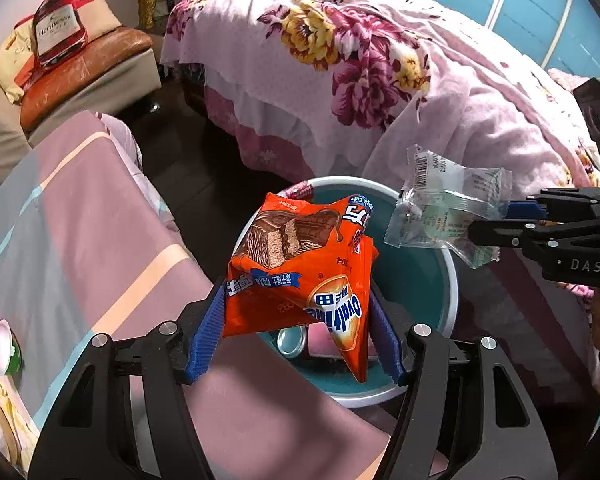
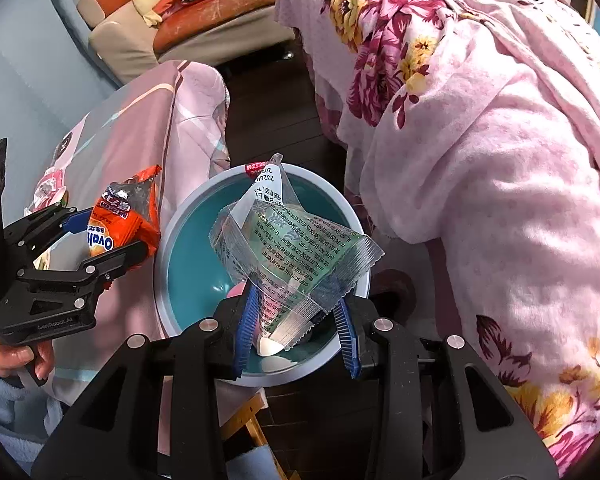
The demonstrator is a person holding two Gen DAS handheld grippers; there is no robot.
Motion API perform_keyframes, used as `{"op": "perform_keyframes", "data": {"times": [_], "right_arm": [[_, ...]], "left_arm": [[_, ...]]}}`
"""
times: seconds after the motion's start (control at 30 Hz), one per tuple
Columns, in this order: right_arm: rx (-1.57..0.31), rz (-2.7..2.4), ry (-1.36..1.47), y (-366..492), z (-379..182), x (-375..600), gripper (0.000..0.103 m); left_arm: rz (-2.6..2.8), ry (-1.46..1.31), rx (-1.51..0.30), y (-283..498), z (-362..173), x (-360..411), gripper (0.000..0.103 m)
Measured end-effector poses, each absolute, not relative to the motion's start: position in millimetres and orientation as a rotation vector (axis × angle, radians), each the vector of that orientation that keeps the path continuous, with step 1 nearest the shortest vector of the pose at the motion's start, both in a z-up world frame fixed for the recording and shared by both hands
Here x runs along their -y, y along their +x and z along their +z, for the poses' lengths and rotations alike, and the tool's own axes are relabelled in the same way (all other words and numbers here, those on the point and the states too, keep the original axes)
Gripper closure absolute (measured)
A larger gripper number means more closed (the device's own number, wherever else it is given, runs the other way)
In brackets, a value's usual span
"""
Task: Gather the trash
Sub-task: 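Carry wrapper and bag over the wastebasket and open the left gripper, then open the right gripper to drop the clear bag into the wastebasket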
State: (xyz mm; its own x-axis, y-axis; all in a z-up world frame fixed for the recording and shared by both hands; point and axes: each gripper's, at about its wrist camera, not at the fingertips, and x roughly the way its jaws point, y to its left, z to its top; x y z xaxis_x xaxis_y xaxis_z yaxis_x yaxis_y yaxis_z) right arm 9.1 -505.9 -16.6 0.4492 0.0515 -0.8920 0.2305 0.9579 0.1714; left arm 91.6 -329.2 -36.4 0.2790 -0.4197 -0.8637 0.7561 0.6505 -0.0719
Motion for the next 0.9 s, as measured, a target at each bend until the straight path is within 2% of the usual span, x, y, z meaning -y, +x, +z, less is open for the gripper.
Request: {"op": "perform_keyframes", "data": {"times": [0.07,0.1,0.17,0.23,0.9], "right_arm": [[-1.106,-0.114,0.285,11,-17,506,0.069],[-1.107,-0.116,0.285,11,-17,507,0.069],[-1.11,-0.118,0.284,13,-18,507,0.069],[-1.112,-0.121,0.282,14,-18,506,0.069],[-1.138,-0.126,0.245,28,-17,491,0.067]], "left_arm": [[-0.818,0.387,-1.006,92,-35,329,0.032],[-0.816,0.381,-1.003,92,-34,328,0.023],[-0.81,0.374,-0.981,92,-31,327,0.02],[-0.804,0.378,-0.968,91,-29,327,0.01],[-0.761,0.309,-0.961,99,-18,295,0.009]]}}
